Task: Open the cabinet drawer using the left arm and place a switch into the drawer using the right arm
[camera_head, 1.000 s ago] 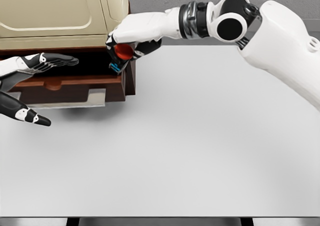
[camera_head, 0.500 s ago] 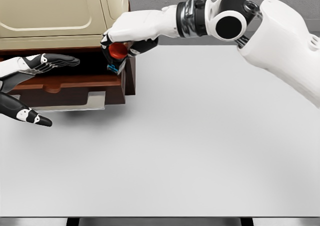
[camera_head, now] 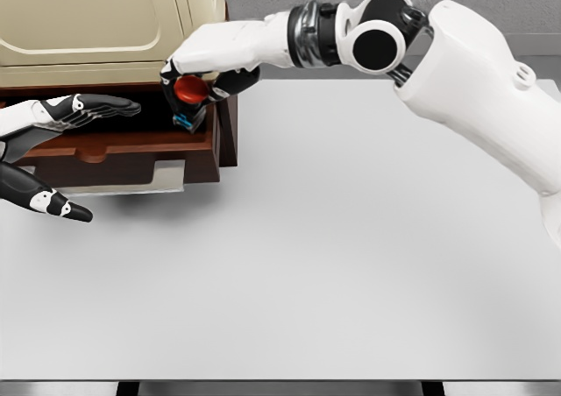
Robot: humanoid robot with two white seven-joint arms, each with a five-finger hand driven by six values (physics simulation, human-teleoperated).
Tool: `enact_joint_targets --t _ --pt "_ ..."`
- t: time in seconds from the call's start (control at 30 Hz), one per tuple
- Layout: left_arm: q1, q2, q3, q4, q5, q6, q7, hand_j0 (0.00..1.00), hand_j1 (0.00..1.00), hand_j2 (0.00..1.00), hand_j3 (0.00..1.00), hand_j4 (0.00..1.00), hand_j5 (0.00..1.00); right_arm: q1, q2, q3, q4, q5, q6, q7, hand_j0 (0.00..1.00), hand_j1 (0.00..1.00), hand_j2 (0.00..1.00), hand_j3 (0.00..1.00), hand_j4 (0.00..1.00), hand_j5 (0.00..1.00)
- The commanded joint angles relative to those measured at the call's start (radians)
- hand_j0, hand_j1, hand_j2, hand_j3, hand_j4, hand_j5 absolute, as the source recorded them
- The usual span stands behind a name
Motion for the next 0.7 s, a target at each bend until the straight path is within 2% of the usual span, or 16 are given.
enact_joint_targets --t 0.0,0.2,0.27,0.3,0.37,0.4,0.47,0.53,0.67 --pt "0.000 0.002 0.001 0.000 0.009 0.002 0.000 1.00 1.00 1.00 1.00 1.00 1.00 0.002 0.003 -0.001 0.010 -0.002 0.029 -0.001 0.98 0.98 0.98 0.98 0.98 0.98" --pt "0.000 0.001 0.001 0.000 0.009 0.002 0.000 1.00 1.00 1.00 1.00 1.00 1.00 0.006 -0.035 -0.003 -0.017 -0.001 0.025 -0.001 1.00 1.00 1.00 1.00 1.00 1.00" --pt "0.000 0.001 0.001 0.000 0.009 0.002 0.000 1.00 1.00 1.00 1.00 1.00 1.00 0.008 -0.095 -0.007 -0.060 -0.002 -0.015 -0.001 1.00 1.00 1.00 1.00 1.00 1.00" --pt "0.000 0.001 0.001 0.000 0.009 0.002 0.000 1.00 1.00 1.00 1.00 1.00 1.00 0.009 -0.124 -0.007 -0.063 -0.009 -0.075 -0.001 1.00 1.00 1.00 1.00 1.00 1.00" --pt "0.000 0.001 0.001 0.000 0.009 0.002 0.000 1.00 1.00 1.00 1.00 1.00 1.00 0.015 -0.219 -0.007 -0.066 -0.076 -0.271 -0.001 1.00 1.00 1.00 1.00 1.00 1.00" --pt "0.000 0.001 0.001 0.000 0.009 0.002 0.000 1.00 1.00 1.00 1.00 1.00 1.00 0.031 -0.274 -0.009 -0.065 -0.108 -0.321 -0.001 1.00 1.00 1.00 1.00 1.00 1.00" --pt "0.000 0.001 0.001 0.000 0.009 0.002 0.000 1.00 1.00 1.00 1.00 1.00 1.00 0.044 -0.354 -0.010 -0.065 -0.148 -0.321 -0.001 1.00 1.00 1.00 1.00 1.00 1.00" --pt "0.000 0.001 0.001 0.000 0.007 0.002 0.000 1.00 1.00 1.00 1.00 1.00 1.00 0.051 -0.400 -0.012 -0.065 -0.150 -0.321 -0.001 1.00 1.00 1.00 1.00 1.00 1.00" --pt "0.003 0.002 0.001 0.000 0.007 0.002 0.000 1.00 1.00 1.00 1.00 1.00 1.00 0.124 -0.497 -0.075 -0.063 -0.150 -0.321 -0.001 1.00 1.00 1.00 1.00 1.00 1.00"
